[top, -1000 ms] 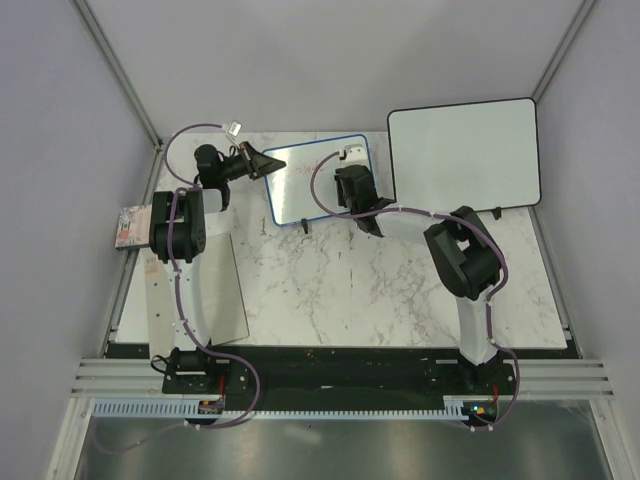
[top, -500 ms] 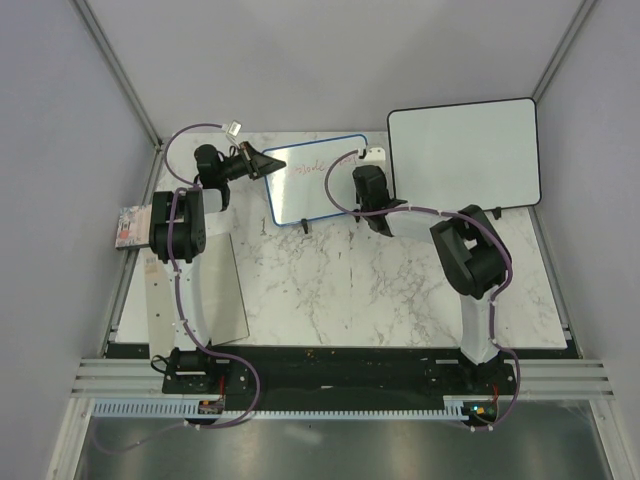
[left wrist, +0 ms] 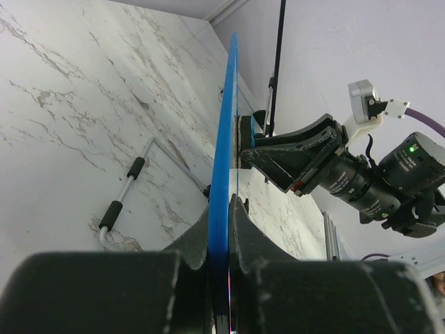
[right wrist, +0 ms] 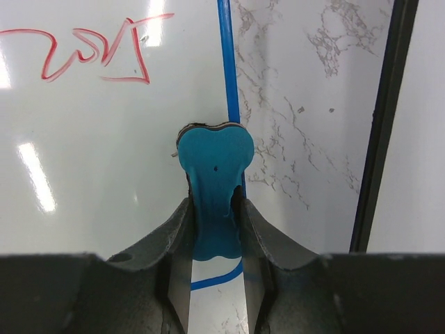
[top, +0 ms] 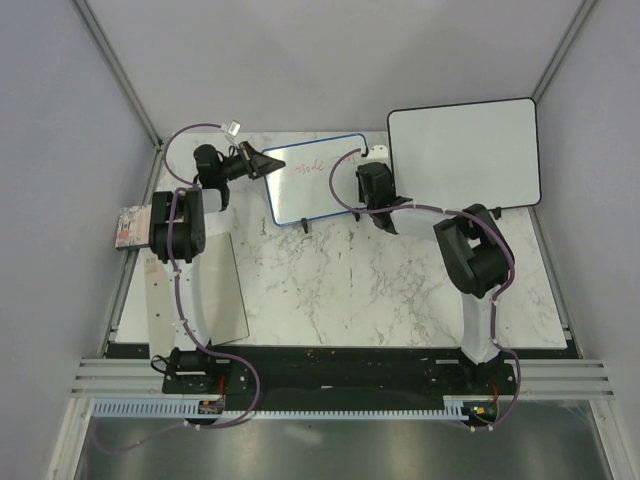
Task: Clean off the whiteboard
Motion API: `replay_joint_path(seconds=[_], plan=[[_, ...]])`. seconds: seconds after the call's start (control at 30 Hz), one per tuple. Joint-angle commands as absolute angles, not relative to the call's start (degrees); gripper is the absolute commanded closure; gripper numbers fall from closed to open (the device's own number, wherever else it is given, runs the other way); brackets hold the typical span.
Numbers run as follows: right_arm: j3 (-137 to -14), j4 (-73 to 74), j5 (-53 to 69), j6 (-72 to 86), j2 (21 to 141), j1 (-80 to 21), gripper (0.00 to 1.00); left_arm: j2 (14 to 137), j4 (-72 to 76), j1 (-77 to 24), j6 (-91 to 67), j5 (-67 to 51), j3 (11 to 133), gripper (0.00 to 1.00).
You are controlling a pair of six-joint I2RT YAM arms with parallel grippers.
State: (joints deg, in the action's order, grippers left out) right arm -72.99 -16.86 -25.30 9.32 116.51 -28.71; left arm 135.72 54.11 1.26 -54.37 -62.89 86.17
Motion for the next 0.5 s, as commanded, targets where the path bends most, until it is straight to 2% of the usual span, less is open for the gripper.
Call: replay_joint_path(seconds=[0.0,0.17,0.47], plan=[[-72.07,-15.64,-12.76,7.12,117.25,-28.04,1.00,136.14,52.29,2.81,-44.38,-62.14,85.52,0.98],[-73.21,-15.12,-2.13,5.80,116.02,-28.04,1.00,136.14,52.47,2.73,-44.12,-62.23,85.52,0.98],[-74.79,-15.56,-1.23,5.54,116.10,-28.83,1.00,136.06,52.38,2.72,-43.95,-62.31,85.43,0.98]])
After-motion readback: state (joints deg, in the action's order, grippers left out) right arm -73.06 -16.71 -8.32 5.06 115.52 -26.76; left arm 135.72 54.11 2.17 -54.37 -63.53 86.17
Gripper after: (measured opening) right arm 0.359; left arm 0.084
